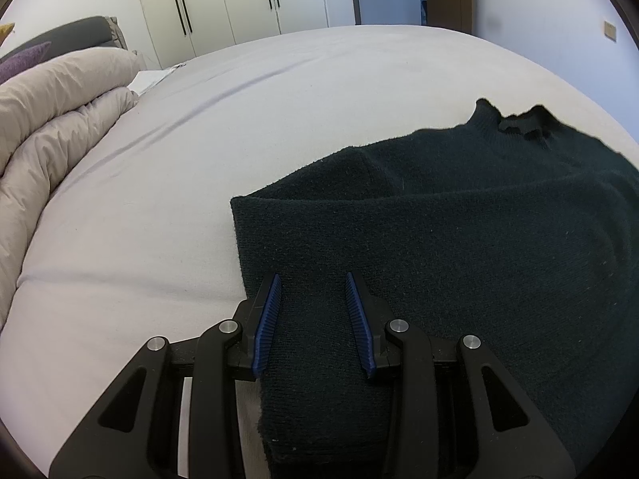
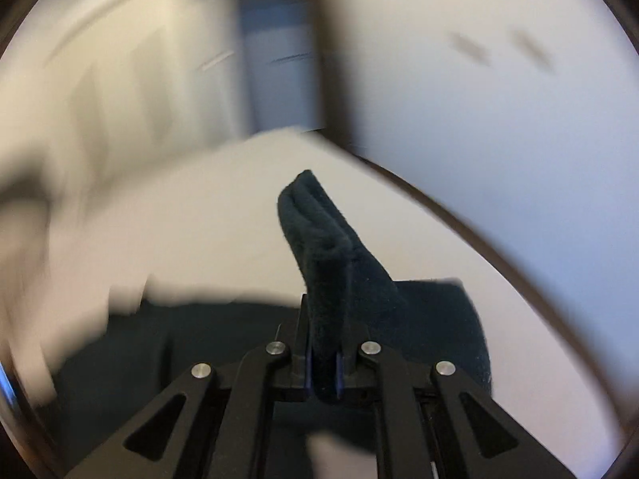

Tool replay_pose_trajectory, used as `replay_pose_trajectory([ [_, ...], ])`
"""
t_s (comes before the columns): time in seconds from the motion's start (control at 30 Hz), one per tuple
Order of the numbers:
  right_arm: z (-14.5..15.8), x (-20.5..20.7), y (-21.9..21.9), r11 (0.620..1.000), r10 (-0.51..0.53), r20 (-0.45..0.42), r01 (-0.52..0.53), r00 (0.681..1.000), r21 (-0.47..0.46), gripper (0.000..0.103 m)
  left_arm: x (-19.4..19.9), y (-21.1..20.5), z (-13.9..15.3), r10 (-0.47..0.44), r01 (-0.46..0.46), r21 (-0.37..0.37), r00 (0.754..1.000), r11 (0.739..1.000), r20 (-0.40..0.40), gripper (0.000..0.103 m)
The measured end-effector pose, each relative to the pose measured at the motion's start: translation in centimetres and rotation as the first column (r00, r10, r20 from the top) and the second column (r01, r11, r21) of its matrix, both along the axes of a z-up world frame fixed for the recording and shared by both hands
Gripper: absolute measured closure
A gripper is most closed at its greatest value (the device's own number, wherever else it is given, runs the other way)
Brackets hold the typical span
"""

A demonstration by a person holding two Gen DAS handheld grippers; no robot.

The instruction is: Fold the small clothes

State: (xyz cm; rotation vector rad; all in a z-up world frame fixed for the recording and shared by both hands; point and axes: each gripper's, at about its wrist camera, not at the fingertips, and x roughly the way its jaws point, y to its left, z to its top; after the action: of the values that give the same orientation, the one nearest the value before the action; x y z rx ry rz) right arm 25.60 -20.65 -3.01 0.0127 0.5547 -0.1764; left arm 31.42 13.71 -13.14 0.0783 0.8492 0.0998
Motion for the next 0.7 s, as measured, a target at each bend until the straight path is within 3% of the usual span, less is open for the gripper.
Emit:
replay_pose_trajectory([
  [0.07, -2.9, 1.4, 6.5, 0.978, 0.103, -0.089, -0.117, 0.991, -0.171, 0.095, 0.0, 0.6, 0.7, 0.013, -0.014, -0.063, 1.0, 0.998, -0.017, 0.068],
  [0.1, -4.5, 1.7, 8.7, 0.962, 0.138, -0.132, -0.165, 0.982, -0.219, 0.095, -0.1, 1.1, 1.4, 0.03, -0.033, -0.122, 0.999, 0.992, -0.032, 0.063],
  [0.2, -6.8, 1.3, 11.4, 0.942, 0.17, -0.167, -0.21, 0.971, -0.263, 0.095, -1.6, 1.2, 4.0, 0.066, -0.059, -0.258, 0.998, 0.964, 0.018, 0.057],
  [0.23, -7.1, 1.2, 11.8, 0.936, 0.173, -0.169, -0.215, 0.97, -0.277, 0.095, -2.0, 0.6, 4.9, 0.056, -0.043, -0.314, 0.998, 0.949, 0.033, 0.048],
  [0.3, -7.5, 0.5, 12.4, 0.925, 0.179, -0.168, -0.224, 0.969, -0.306, 0.095, -1.8, -1.4, 5.9, -0.014, 0.025, -0.453, 1.0, 0.891, 0.028, 0.033],
  [0.33, -7.5, 0.3, 12.6, 0.919, 0.181, -0.165, -0.226, 0.97, -0.323, 0.095, -1.4, -2.8, 6.0, -0.064, 0.059, -0.531, 0.998, 0.845, 0.008, 0.031],
  [0.43, -7.5, -1.3, 13.6, 0.895, 0.203, -0.145, -0.244, 0.968, -0.373, 0.094, 0.6, -7.4, 5.3, -0.223, 0.104, -0.74, 0.973, 0.665, -0.063, 0.029],
  [0.47, -7.7, -1.8, 14.1, 0.881, 0.217, -0.144, -0.258, 0.965, -0.398, 0.094, 1.3, -9.0, 4.7, -0.265, 0.096, -0.777, 0.96, 0.622, -0.094, 0.029],
  [0.53, -7.2, -0.7, 14.6, 0.848, 0.246, -0.151, -0.288, 0.957, -0.444, 0.094, 2.8, -11.8, 3.4, -0.333, 0.061, -0.816, 0.928, 0.575, -0.166, 0.028],
  [0.6, -7.7, -1.0, 15.8, 0.81, 0.273, -0.159, -0.316, 0.949, -0.494, 0.094, 4.0, -14.3, 2.3, -0.38, 0.036, -0.823, 0.898, 0.566, -0.222, 0.028],
  [0.7, -8.2, -1.7, 16.9, 0.771, 0.302, -0.159, -0.339, 0.94, -0.539, 0.094, 5.2, -15.4, 1.9, -0.389, 0.022, -0.836, 0.892, 0.548, -0.232, 0.028],
])
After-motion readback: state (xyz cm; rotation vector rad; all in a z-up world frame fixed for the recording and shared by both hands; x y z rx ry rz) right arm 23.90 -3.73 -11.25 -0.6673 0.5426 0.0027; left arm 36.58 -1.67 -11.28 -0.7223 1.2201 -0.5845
